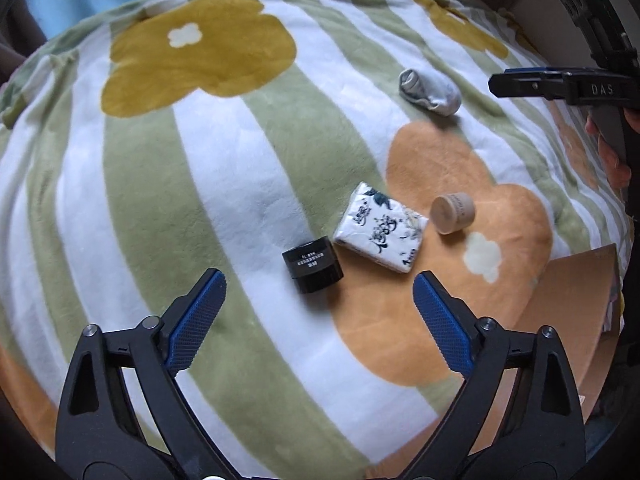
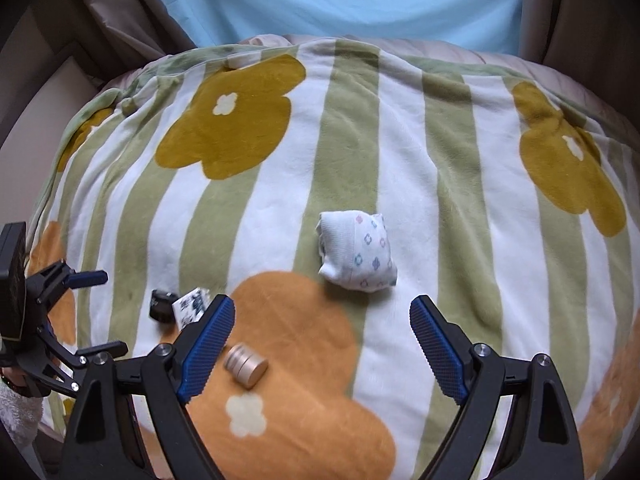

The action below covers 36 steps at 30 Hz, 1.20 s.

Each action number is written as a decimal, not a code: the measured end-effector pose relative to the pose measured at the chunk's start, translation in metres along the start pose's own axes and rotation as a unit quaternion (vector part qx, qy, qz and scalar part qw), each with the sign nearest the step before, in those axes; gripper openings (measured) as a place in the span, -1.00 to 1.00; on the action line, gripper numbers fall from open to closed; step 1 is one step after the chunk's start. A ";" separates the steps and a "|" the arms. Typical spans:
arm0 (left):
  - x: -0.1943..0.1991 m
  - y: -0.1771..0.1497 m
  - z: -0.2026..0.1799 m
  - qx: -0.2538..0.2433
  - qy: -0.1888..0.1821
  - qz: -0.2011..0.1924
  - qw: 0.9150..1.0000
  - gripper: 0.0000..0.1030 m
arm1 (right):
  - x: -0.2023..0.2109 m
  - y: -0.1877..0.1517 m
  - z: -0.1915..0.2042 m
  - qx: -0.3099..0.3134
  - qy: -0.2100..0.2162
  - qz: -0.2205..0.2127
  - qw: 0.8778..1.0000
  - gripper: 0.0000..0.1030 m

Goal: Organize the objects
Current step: 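Move both tools back toward the black jar and white sock, then grasp the black jar with the left tool while the right tool grasps the white sock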

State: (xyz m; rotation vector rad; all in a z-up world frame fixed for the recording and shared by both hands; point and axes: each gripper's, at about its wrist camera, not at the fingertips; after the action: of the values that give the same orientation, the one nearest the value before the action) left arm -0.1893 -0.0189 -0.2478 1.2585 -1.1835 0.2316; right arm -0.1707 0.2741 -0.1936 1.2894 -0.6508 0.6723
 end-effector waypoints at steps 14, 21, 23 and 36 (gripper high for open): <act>-0.049 -0.008 0.018 0.008 -0.022 0.023 0.999 0.60 | -0.069 0.000 -0.018 0.000 -0.020 0.038 0.999 0.63; -0.053 -0.006 0.019 0.010 -0.024 0.015 1.000 0.54 | -0.084 -0.002 -0.023 -0.011 -0.021 0.043 0.999 0.44; -0.054 -0.006 0.019 0.009 -0.023 0.013 1.000 0.43 | -0.086 -0.003 -0.024 -0.011 -0.022 0.045 0.999 0.38; -0.053 -0.011 0.016 0.014 -0.043 0.012 0.999 -0.23 | -0.091 -0.005 -0.034 -0.017 -0.031 0.048 0.998 0.12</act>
State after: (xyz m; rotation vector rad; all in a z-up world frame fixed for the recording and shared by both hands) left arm -0.2140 -0.0129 -0.2985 1.2911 -1.2737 0.2137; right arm -0.2239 0.2991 -0.2713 1.2583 -0.7755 0.6994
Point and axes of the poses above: each gripper's, at about its wrist camera, not at the fingertips, and x roughly against the way its jaws point, z to its left, y to its top, and after that the axes turned 15 degrees about -z, right-handed
